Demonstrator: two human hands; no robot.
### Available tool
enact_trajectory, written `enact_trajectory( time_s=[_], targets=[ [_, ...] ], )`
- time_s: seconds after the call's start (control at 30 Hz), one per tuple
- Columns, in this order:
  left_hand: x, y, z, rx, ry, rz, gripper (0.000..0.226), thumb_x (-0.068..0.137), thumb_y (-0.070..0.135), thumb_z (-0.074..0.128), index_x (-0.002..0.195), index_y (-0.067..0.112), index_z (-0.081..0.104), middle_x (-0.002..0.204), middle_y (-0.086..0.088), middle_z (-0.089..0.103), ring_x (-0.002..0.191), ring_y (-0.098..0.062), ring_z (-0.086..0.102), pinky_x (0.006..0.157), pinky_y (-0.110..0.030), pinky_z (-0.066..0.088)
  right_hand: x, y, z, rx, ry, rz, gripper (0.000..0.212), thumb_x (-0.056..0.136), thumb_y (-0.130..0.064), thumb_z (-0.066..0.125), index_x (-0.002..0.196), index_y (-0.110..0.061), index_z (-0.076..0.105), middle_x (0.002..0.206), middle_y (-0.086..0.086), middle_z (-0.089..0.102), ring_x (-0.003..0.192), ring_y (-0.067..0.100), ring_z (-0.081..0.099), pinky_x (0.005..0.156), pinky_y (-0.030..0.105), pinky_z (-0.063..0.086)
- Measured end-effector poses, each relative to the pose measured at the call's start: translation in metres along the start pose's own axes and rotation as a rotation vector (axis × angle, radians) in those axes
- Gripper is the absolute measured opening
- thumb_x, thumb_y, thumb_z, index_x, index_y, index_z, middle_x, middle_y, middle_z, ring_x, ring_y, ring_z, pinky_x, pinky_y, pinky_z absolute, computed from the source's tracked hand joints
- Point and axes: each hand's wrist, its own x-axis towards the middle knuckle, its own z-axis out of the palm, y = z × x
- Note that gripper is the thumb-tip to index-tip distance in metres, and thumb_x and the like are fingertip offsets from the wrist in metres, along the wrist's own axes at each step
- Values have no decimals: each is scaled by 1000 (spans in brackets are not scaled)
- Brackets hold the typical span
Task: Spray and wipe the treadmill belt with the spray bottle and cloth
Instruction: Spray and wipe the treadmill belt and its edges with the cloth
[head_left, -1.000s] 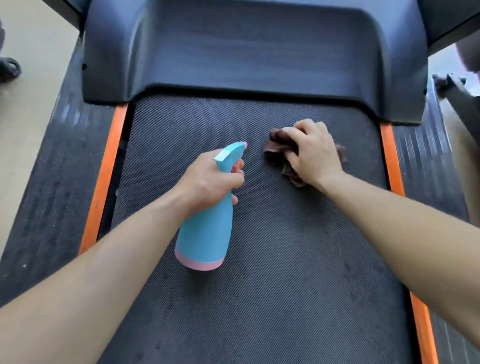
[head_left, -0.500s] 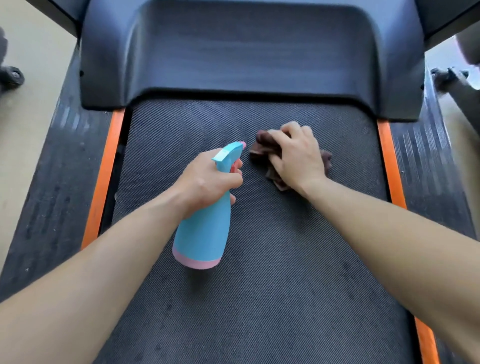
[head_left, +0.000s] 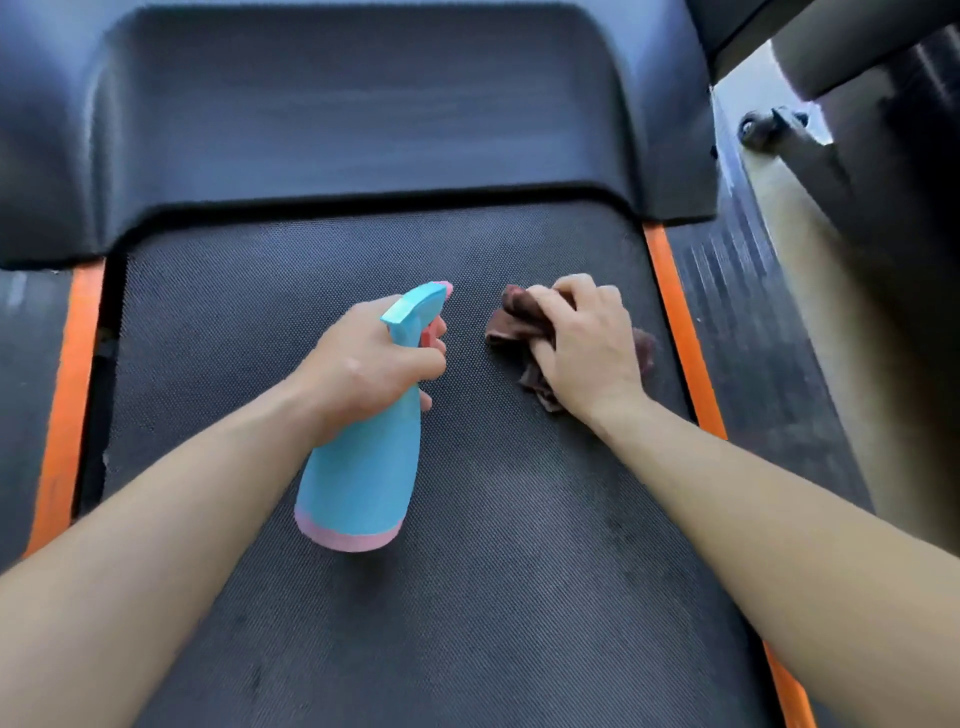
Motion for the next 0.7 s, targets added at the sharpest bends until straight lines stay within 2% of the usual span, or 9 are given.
enact_trajectory(
  time_s=[0.1, 0.23, 0.33, 0.4, 0.53, 0.6, 0.7],
  targets=[
    [12, 17, 11, 78, -50, 31, 31, 75, 14, 72, 106, 11, 71, 111, -13, 76, 58, -20, 73, 66, -31, 62, -56, 5, -7, -7, -18, -64, 48, 76, -35, 56, 123, -24, 63, 118, 6, 56, 95, 35, 52, 79, 48, 50],
    [27, 44, 28, 144, -172, 35, 55, 59, 22, 66, 112, 9, 70, 103, -16, 76, 67, -25, 74, 81, -53, 67, -93, 23, -8, -21, -17, -71, 49, 77, -34, 57, 125, -23, 62, 119, 7, 57, 96, 36, 55, 81, 49, 50],
    [36, 52, 38, 212, -248, 36, 39, 58, 21, 65, 94, 8, 68, 103, -21, 75, 79, -33, 78, 78, -58, 66, -86, 20, -5, -42, -15, -58, 49, 78, -35, 59, 125, -22, 64, 120, 7, 57, 96, 36, 54, 80, 49, 49],
    [40, 52, 44, 228, -238, 40, 28, 58, 21, 66, 85, 13, 66, 106, -21, 75, 81, -35, 78, 78, -57, 66, -87, 19, -5, -35, 4, -62, 48, 78, -35, 60, 123, -21, 65, 118, 7, 57, 94, 36, 54, 78, 48, 49],
    [47, 51, 49, 207, -200, 41, 12, 72, 16, 71, 78, 22, 62, 79, 0, 67, 62, -26, 75, 74, -41, 65, -87, 20, -6, -27, 9, -67, 47, 77, -34, 61, 123, -20, 66, 117, 7, 58, 93, 35, 53, 77, 48, 49],
    [51, 49, 53, 206, -164, 55, 15, 76, 13, 71, 75, 23, 60, 71, 3, 63, 61, -26, 75, 71, -38, 63, -87, 19, -6, -24, 13, -61, 46, 77, -34, 61, 121, -21, 67, 116, 6, 58, 93, 34, 53, 77, 48, 49],
    [49, 47, 56, 218, -144, 66, 18, 79, 11, 71, 72, 20, 58, 74, 0, 63, 63, -26, 75, 70, -34, 63, -87, 19, -7, -27, 17, -60, 47, 77, -34, 61, 122, -21, 66, 117, 6, 57, 94, 35, 54, 78, 48, 49]
  ],
)
